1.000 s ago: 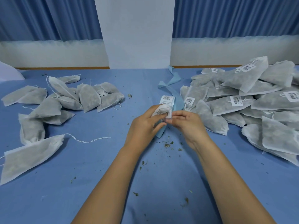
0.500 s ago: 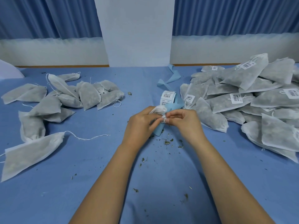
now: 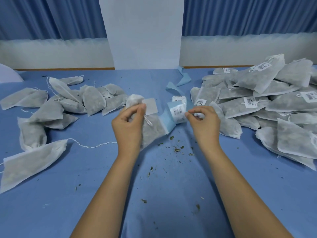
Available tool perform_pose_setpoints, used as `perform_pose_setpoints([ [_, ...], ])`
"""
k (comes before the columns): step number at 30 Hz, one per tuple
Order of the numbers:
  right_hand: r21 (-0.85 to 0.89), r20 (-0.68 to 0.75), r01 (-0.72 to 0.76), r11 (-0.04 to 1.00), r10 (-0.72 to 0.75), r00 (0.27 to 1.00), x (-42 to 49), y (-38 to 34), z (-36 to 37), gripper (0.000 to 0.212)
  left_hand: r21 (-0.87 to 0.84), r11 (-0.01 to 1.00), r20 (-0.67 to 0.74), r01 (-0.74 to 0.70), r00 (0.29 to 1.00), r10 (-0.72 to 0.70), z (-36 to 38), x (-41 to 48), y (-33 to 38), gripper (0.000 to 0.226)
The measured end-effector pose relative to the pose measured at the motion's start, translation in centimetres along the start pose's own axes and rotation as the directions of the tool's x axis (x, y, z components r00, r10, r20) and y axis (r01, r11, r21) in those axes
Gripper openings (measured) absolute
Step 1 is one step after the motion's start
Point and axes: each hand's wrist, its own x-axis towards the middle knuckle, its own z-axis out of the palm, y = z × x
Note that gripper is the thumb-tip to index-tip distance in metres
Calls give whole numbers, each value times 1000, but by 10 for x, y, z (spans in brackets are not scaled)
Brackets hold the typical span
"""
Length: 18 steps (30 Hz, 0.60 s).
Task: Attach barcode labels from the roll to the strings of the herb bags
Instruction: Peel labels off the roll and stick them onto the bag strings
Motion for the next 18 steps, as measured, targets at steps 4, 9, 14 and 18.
perform_pose_setpoints([
  [4,277,229,-113,954,49,972,-10,-16,0,32,179,934,192,-308,943,273,2,-8,-3,15],
  [9,359,505,-338,870,123,854,-19,-23,5,34,257,726,425,-638,749,508,5,-13,-11,4],
  [14,418,553,-459,784,182,813,-15,-22,-1,30,206,857,412,-473,836,363,6,-13,-8,24],
  [18,372,382,-397,839,252,889,-7,-23,-11,29,62,993,289,-100,954,78,0,-6,-2,33],
])
